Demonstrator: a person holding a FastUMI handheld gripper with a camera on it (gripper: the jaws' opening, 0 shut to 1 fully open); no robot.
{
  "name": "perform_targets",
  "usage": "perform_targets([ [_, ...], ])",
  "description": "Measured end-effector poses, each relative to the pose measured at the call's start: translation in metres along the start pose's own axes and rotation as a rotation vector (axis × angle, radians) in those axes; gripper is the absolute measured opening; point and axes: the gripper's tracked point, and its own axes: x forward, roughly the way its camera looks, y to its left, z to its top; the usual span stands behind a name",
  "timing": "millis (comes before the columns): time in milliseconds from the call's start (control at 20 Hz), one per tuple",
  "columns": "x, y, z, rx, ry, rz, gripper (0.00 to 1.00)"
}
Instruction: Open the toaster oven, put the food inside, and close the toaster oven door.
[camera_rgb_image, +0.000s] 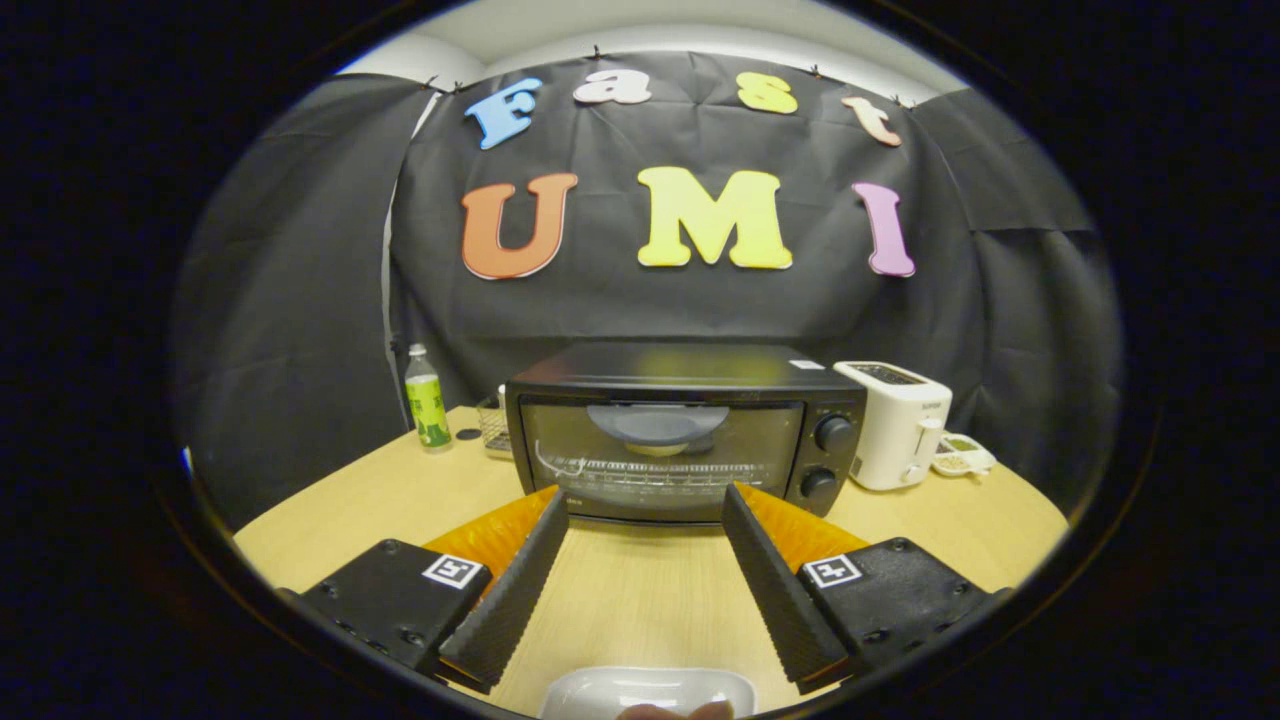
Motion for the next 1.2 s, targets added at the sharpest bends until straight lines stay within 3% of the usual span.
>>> perform_targets([
  [400, -0.100, -0.017, 0.120, 0.044, -0.258, -0.041, 1.00],
  [550, -0.136, -0.019, 0.154, 0.081, -0.276, -0.049, 1.00],
  [750, -0.179, -0.023, 0.167, 0.049, -0.266, -0.097, 1.00],
  [1200, -0.249, 0.001, 0.179, 0.099, -0.306, -0.067, 1.00],
])
